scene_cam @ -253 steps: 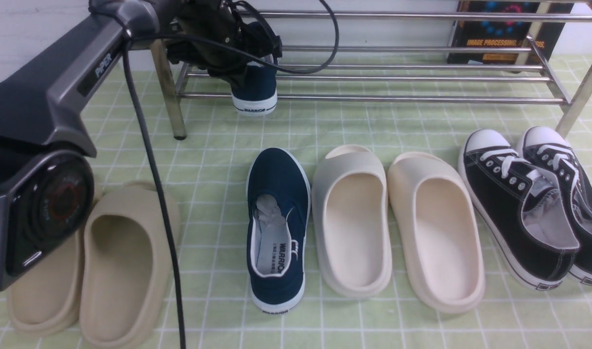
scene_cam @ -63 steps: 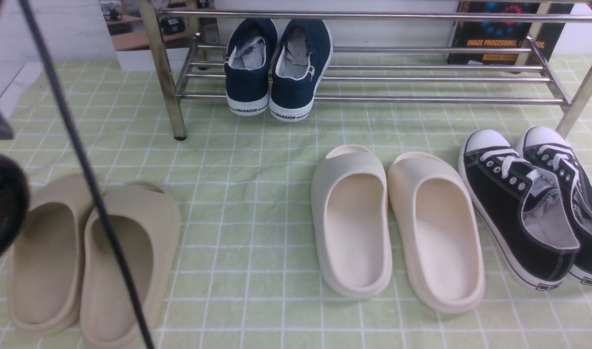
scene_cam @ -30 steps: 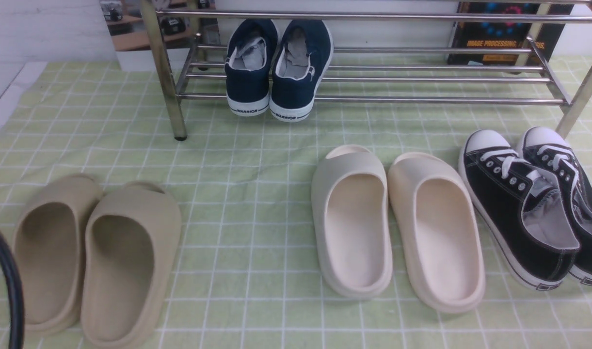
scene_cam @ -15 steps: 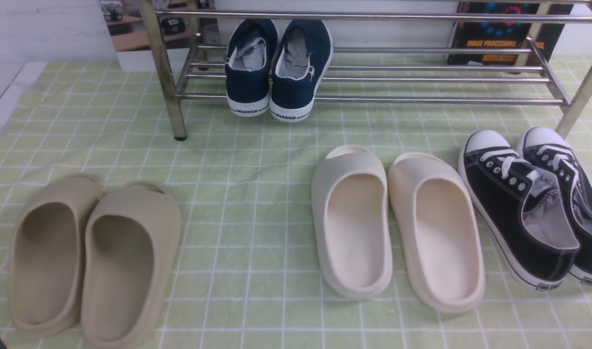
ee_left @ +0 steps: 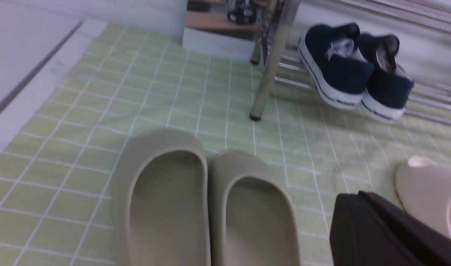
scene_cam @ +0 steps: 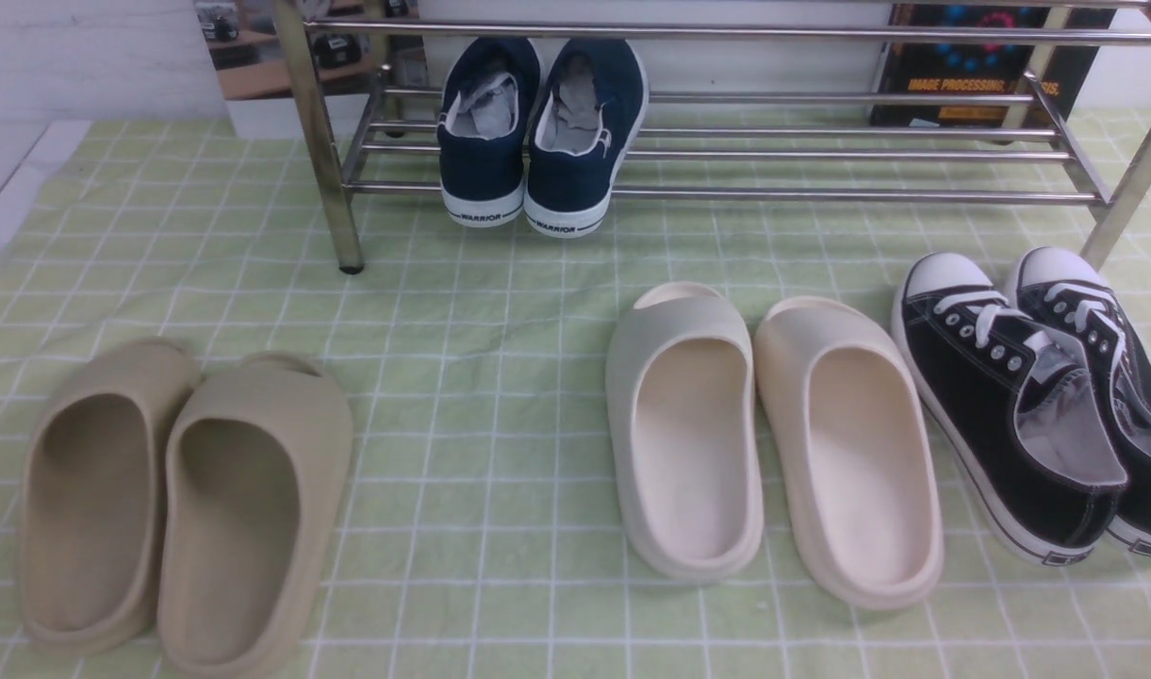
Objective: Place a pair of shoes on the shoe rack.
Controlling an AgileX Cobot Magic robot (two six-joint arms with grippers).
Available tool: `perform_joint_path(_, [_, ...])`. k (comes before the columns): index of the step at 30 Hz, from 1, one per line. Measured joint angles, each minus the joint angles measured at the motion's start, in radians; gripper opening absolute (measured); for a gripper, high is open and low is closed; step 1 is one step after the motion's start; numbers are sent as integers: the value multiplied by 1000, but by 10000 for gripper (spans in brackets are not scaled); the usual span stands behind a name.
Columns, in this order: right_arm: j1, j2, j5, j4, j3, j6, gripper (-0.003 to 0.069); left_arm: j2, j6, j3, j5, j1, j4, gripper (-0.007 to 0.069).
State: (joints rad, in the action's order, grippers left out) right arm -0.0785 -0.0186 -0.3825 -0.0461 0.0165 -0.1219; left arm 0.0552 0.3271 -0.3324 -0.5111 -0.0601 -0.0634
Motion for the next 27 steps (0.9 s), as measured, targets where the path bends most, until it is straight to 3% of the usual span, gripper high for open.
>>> perform_joint_path(5, [0,0,0,0,0,0,240,-65,-75,203,206,107,81,-13])
perform_joint_path(10, [0,0,0,0,0,0,239,-65,-77,323,292,117,93,-13])
perform_joint_path(27, [0,0,0,0,0,0,239,-65,-78,355,89,74,63,-13])
